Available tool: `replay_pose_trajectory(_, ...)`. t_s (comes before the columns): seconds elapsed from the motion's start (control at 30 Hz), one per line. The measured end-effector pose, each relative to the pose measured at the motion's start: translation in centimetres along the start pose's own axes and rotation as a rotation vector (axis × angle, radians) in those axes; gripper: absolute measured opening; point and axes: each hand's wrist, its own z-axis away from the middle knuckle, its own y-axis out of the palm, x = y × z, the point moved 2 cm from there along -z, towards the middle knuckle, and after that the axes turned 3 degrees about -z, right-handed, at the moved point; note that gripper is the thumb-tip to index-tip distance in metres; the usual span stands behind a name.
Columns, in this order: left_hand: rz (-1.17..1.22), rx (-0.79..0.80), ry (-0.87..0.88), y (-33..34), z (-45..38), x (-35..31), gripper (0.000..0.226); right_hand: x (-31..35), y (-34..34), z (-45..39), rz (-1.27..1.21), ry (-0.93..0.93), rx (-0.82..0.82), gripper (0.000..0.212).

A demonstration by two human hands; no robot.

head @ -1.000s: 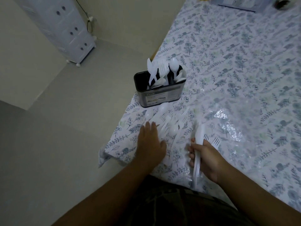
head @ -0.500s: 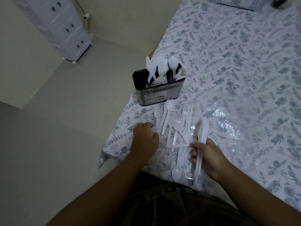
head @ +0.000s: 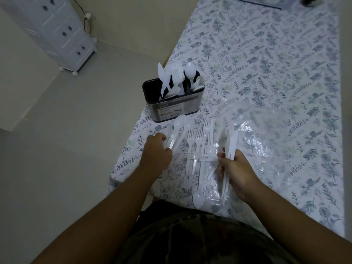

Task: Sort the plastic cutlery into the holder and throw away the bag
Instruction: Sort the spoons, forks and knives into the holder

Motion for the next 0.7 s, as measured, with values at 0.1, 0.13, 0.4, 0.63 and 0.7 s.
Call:
replay_pose_trajectory(0.1, -0.028, -0.008, 0.022, 0.7, 0.1, -0.7, 0.053, 0.1, -0.5, -0.3, -0.12, 0.017, -0.053, 0.027)
replay_pose_trajectory(0.13, -0.048, -0.006, 0.037, 0.9, 0.0, -1.2, 0.055, 0.1, -0.6, -0.3, -0.171, 0.031, -0.056, 0.028)
replay_pose_trajectory(0.4, -0.133, 0.015, 0.184, 2.1, 1.5, -4.0, 0.045, 1.6, -2.4, 0.4, -0.54, 0.158, 0.01, 0.026)
replay_pose_trajectory(0.63, 0.312, 0.254, 0.124, 2.9, 5.3, -8.8, 0.011, 1.5, -2.9, 0.2, -0.49, 0.192, 0.017, 0.01)
replay_pose_trajectory(0.7, 0.509, 0.385, -0.123, 4.0, 6.7, -9.3, 0.02, 1.7, -2.8, -0.1, -0.606, 0.176, -0.008, 0.008)
